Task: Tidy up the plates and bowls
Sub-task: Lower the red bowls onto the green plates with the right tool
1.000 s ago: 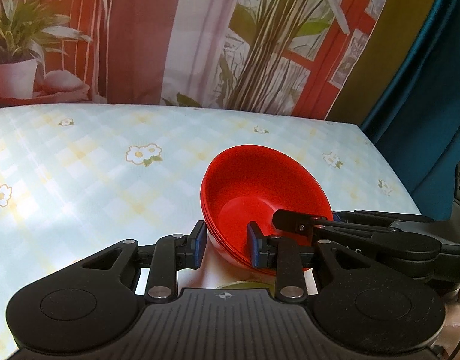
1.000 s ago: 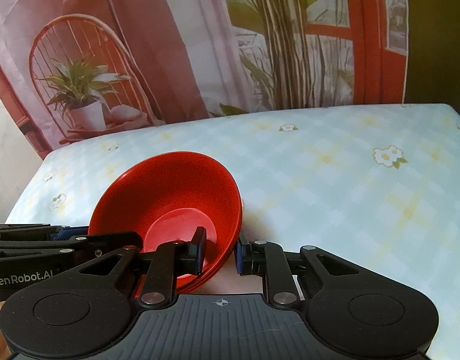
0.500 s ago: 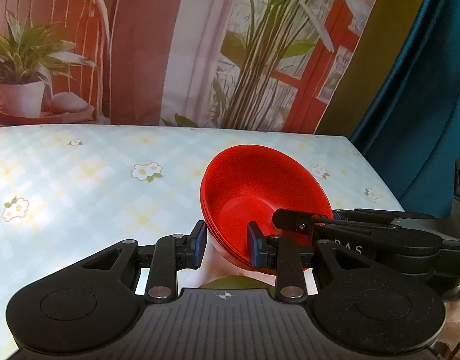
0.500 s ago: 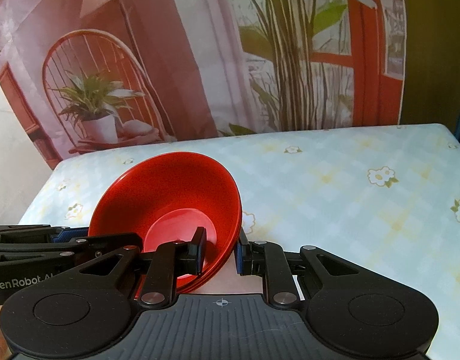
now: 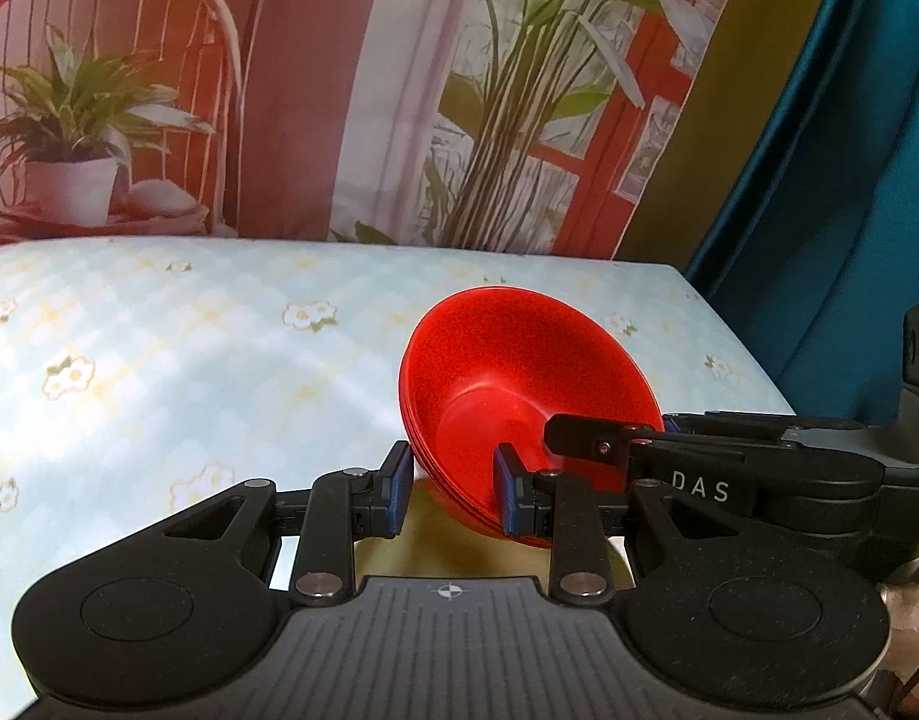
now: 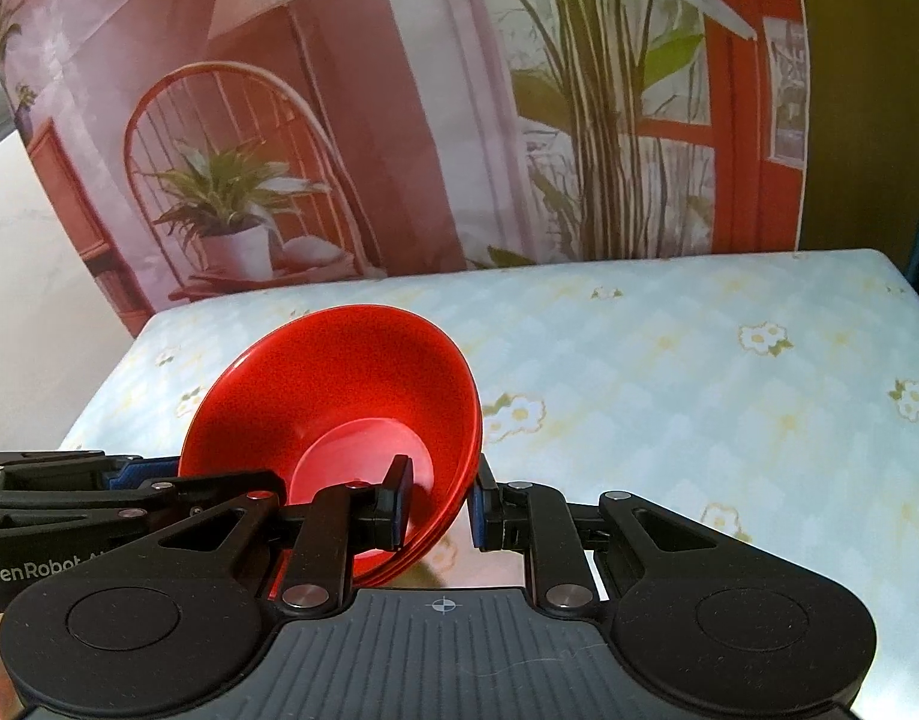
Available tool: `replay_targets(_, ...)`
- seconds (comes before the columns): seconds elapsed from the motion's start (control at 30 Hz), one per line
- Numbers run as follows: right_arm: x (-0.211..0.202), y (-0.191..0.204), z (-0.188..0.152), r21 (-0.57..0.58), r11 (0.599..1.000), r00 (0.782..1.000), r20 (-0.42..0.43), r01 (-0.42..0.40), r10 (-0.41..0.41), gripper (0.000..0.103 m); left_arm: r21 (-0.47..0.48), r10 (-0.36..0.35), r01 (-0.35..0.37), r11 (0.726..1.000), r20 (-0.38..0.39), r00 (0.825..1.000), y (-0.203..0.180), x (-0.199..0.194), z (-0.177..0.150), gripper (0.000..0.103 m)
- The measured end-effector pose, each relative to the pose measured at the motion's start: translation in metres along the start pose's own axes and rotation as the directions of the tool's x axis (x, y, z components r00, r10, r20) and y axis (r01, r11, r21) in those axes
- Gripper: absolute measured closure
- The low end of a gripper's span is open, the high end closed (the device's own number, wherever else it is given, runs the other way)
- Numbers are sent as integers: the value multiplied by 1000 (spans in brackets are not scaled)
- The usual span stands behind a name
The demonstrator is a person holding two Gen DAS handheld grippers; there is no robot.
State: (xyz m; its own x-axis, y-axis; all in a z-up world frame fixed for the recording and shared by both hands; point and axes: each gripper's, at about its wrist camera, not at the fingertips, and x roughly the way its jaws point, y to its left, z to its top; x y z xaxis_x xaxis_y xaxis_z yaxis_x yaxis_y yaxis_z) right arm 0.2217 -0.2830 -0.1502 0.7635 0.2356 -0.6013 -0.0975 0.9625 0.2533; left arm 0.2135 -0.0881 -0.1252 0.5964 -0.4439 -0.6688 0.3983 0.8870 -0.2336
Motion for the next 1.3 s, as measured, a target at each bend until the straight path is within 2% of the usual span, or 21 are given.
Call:
replay_targets(0.57,-23,26,-50,6,1000,1000,-15,-7,7,86,-18,4,-4,1000,5,1000,7,-31,-42,72)
replay_targets(1.03,-5,29,-60,-9,1000,998,-61,14,-15,86,-33,-3,2,999,-26,1000,16,-15,-47,72)
replay_targets(1.3,7,31,-66,0,1000,997,-68,24,-24,86,-30,23,-24,999,-28,999,21,-12,-49,72)
